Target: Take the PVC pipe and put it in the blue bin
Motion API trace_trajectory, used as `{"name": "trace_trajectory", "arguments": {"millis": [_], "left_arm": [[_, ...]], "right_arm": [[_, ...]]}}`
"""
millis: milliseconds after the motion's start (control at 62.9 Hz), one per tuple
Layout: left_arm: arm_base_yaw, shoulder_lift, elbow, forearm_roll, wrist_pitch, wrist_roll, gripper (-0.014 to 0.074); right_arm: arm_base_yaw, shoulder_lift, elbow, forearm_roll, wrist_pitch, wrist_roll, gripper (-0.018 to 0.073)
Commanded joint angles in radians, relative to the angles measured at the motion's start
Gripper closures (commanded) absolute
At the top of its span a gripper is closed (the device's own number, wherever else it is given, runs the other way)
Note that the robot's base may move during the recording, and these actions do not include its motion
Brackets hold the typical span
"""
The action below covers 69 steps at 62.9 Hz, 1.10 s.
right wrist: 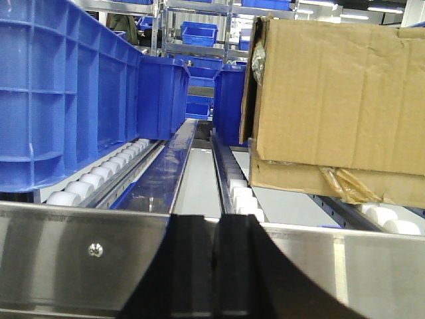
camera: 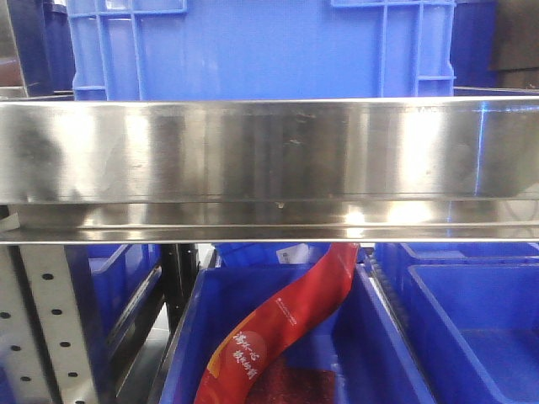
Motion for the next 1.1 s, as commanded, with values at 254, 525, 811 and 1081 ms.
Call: {"name": "trace_trajectory", "arguments": {"millis": [254,525,811,1081], "left_arm": [[0.004,-0.005,-0.001,-0.002,-0.018,-0.001,0.0707],[0.004,-0.005,-0.001,-0.002,-0.018,-0.001,0.0707],[0.004,-0.005,-0.001,-0.002,-0.018,-0.001,0.0707],[0.004,-0.005,-0.001,-0.002,-0.018,-0.001,0.0707]], "right_arm": [[-0.007,-0.004,0.000,-0.008,-0.014,0.003,0.0721],[-0.007,-0.004,0.000,-0.008,-0.014,0.003,0.0721],[-0.007,-0.004,0.000,-0.008,-0.014,0.003,0.0721],[-0.007,-0.004,0.000,-0.028,-0.014,0.003,0.0721]]}}
